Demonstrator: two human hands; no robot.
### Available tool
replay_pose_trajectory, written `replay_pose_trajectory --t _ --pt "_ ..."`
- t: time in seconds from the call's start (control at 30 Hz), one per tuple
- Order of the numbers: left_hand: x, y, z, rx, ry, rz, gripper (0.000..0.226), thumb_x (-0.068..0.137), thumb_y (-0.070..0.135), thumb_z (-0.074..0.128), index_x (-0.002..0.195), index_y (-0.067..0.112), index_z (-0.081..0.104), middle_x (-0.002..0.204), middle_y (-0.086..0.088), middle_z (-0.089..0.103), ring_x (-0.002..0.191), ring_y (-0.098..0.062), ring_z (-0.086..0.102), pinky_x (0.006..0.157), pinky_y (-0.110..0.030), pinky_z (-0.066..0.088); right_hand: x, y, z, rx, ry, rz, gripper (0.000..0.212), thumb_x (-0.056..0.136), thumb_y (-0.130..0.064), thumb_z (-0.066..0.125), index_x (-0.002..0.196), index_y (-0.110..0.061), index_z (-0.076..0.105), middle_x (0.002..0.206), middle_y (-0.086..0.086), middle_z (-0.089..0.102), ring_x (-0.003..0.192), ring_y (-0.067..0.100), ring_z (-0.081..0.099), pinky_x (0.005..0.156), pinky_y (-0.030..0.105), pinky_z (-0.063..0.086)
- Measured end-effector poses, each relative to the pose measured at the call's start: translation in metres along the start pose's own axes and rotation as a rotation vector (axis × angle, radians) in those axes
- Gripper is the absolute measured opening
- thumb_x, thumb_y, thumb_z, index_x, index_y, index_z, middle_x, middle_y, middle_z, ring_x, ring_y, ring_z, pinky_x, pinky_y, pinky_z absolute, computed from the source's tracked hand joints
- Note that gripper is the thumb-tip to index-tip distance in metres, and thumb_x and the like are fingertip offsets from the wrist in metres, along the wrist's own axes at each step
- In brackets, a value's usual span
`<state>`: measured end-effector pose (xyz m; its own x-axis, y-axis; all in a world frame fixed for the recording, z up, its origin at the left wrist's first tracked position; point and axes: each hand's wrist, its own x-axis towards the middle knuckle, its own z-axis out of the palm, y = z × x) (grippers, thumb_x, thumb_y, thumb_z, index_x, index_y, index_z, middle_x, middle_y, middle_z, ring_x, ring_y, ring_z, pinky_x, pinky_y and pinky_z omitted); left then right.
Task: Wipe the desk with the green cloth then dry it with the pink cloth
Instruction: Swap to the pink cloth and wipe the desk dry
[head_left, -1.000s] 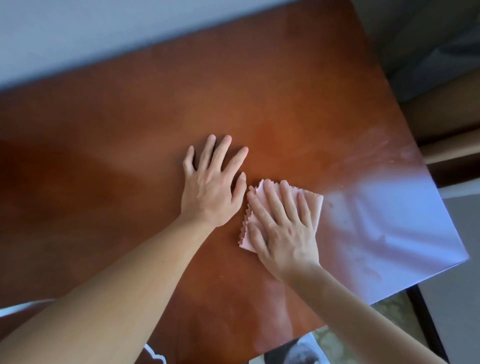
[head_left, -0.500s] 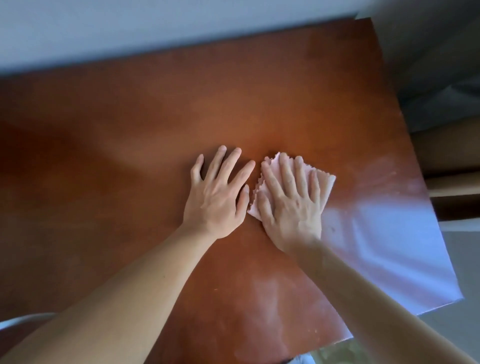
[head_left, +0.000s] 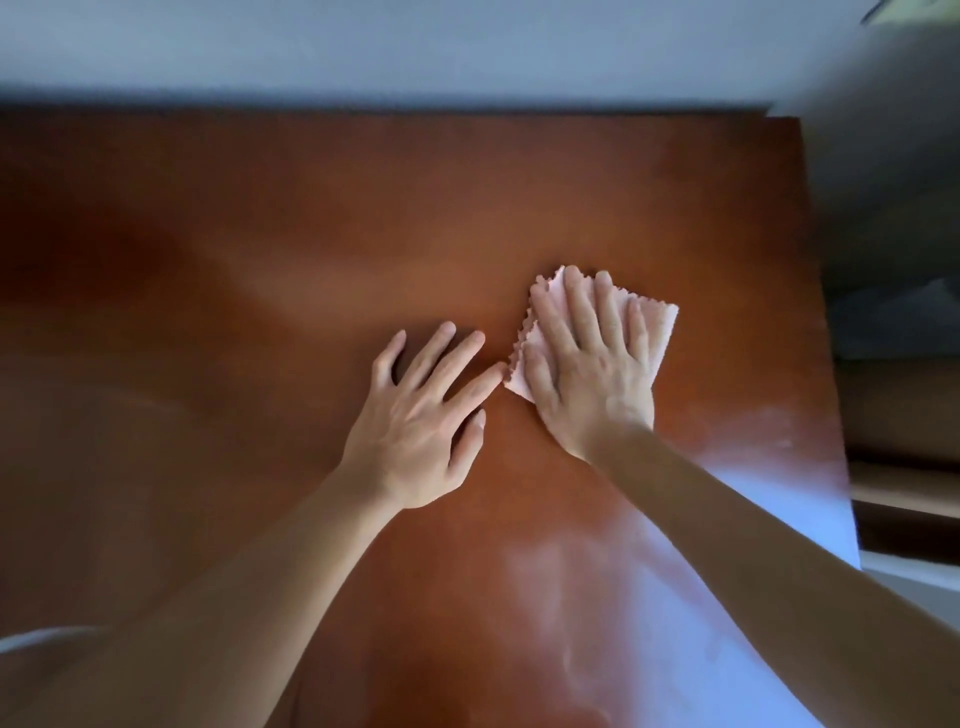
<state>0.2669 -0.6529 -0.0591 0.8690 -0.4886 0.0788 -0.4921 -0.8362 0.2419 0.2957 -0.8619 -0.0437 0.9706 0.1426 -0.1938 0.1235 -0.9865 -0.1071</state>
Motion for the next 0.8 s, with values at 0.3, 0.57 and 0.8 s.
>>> replay_pose_trajectory --t 0.3,0.57,0.8 --pt "0.000 0.002 -0.003 -0.004 -0.007 -0.011 0.048 0.098 0.033 0.049 0.144 0.023 0.057 0.156 -0.006 0.047 0.147 -0.031 0.039 0.117 -0.059 0.026 -0.050 0.020 0.005 -0.079 -0.067 -0.384 0.060 0.104 -0.049 0.029 0.160 -0.026 0.031 0.167 0.007 0.028 0.155 0.034 0.022 0.123 0.057 0.019" --pt "0.060 0.018 -0.004 0.062 -0.013 -0.316 0.053 0.102 0.037 0.036 0.148 0.016 0.049 0.159 -0.013 0.041 0.148 -0.030 0.037 0.117 -0.057 0.024 0.078 0.027 -0.021 -0.128 -0.095 -0.222 0.065 0.101 -0.056 0.001 0.163 -0.038 0.002 0.173 -0.002 0.001 0.158 0.023 -0.010 0.127 0.046 -0.010" --pt "0.086 0.018 0.011 0.031 0.044 -0.503 0.056 0.103 0.040 0.030 0.153 0.019 0.042 0.164 -0.008 0.033 0.154 -0.026 0.024 0.121 -0.060 0.015 0.020 0.046 -0.011 -0.064 -0.071 -0.286 0.059 0.108 -0.051 0.013 0.163 -0.030 0.020 0.170 0.005 0.019 0.158 0.029 0.009 0.128 0.050 0.005"
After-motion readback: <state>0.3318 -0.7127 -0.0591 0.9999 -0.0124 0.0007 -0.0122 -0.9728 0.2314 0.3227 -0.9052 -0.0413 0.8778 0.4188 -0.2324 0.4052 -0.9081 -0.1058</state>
